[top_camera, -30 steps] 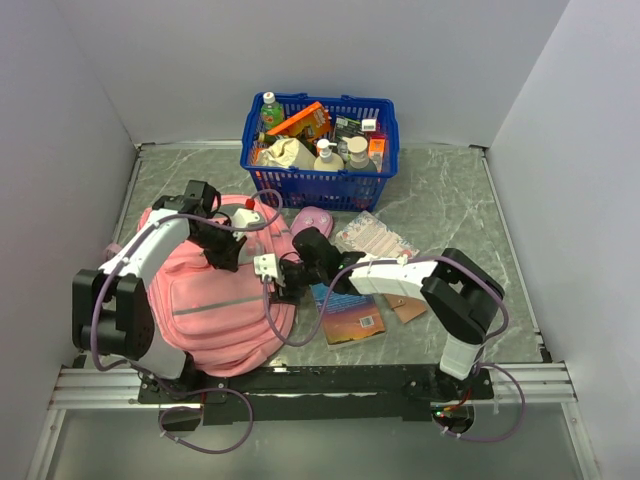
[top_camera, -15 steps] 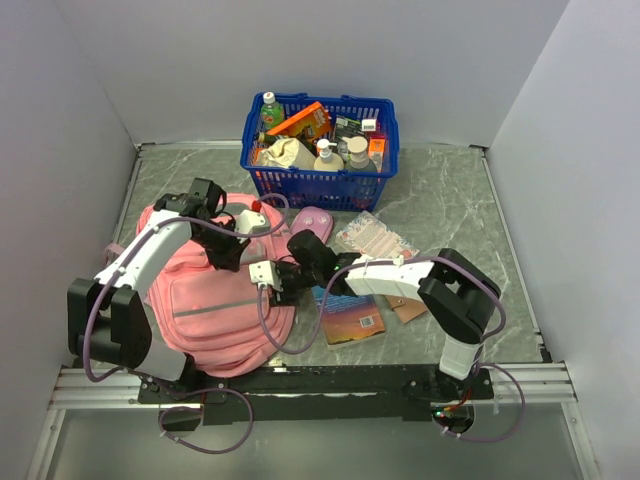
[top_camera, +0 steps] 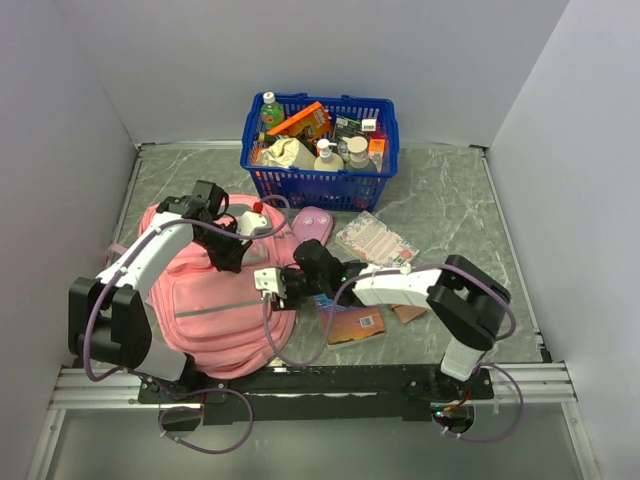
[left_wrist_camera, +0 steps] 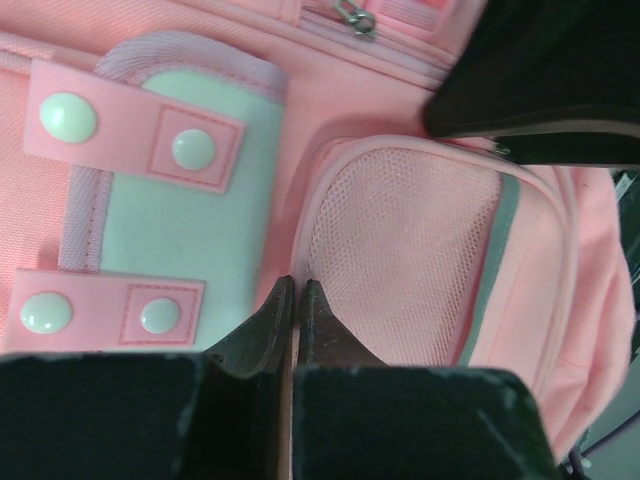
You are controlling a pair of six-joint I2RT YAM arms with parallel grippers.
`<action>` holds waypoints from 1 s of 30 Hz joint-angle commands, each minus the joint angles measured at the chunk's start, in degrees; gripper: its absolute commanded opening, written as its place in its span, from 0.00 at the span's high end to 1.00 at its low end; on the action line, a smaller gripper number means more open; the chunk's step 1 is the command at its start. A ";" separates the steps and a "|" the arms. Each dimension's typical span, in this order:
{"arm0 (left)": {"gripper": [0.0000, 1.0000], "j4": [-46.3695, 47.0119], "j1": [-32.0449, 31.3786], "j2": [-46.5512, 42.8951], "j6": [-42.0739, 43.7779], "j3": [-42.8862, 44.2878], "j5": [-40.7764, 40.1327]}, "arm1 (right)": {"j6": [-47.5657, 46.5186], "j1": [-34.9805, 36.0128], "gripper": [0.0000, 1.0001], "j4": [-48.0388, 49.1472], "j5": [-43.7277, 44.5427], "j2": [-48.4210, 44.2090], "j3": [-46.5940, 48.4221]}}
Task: Pack the student bag
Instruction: Unzip the student bag at the center of the board.
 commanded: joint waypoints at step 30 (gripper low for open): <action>0.99 11.76 -1.09 -3.54 -7.45 -5.00 -0.57 | 10.44 3.54 0.54 0.48 9.32 -14.96 -7.41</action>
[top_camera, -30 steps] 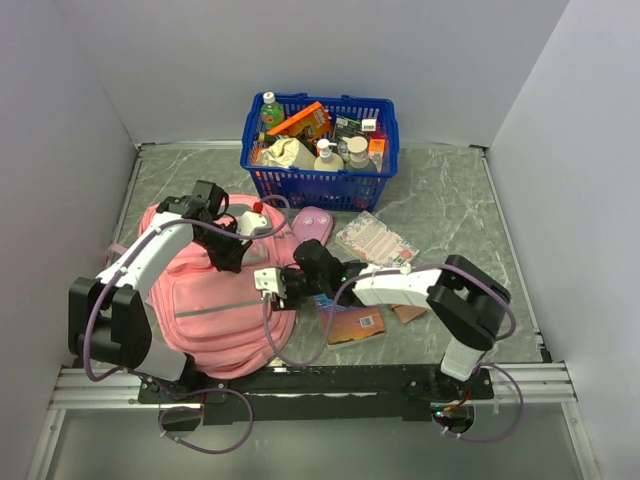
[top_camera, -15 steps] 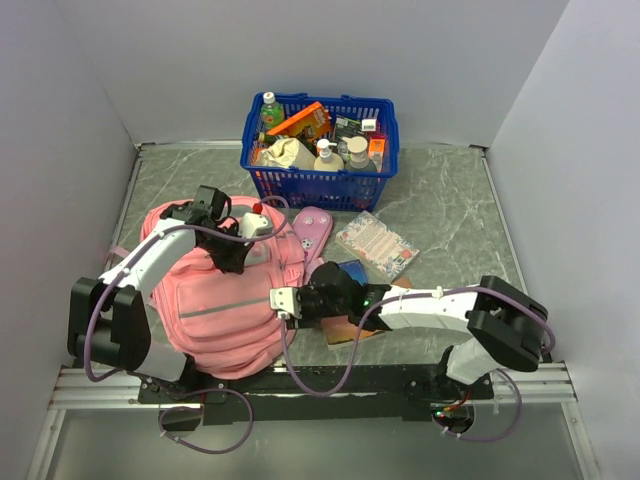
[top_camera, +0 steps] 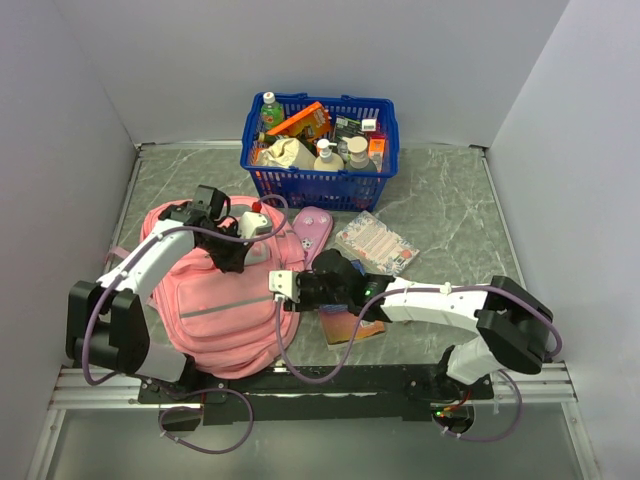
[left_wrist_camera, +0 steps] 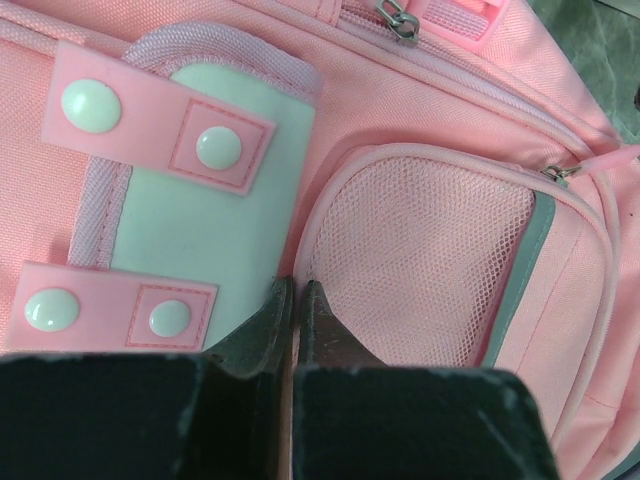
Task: Pack the student bag
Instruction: Unzip the student bag at the center of the board.
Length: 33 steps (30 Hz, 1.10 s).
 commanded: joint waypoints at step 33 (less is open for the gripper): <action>0.99 5.37 -0.35 -3.93 -2.30 -1.84 0.45 | 22.15 2.71 0.54 9.38 20.64 8.39 -0.67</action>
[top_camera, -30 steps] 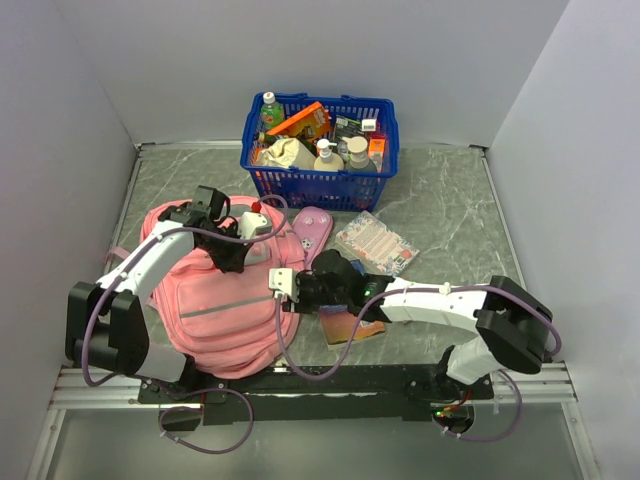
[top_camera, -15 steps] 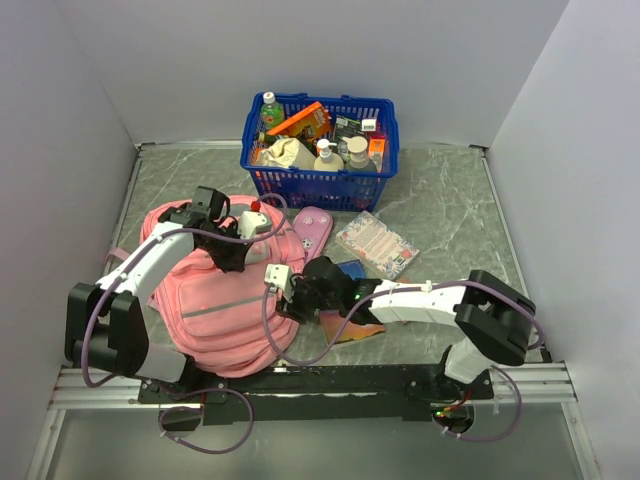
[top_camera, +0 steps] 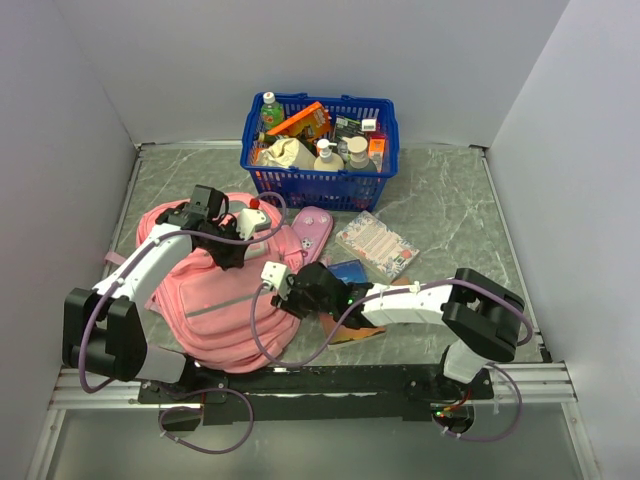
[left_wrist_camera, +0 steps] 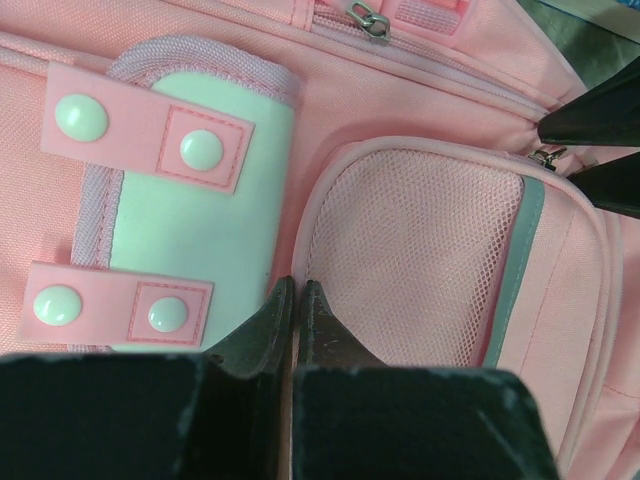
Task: Pack the student bag
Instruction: Unzip the student bag at the center of the board.
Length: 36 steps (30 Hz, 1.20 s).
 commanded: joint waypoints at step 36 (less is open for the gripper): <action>0.99 6.18 0.17 -1.39 -6.50 -1.65 2.51 | 14.04 -1.01 0.88 -5.19 1.58 -1.02 -1.99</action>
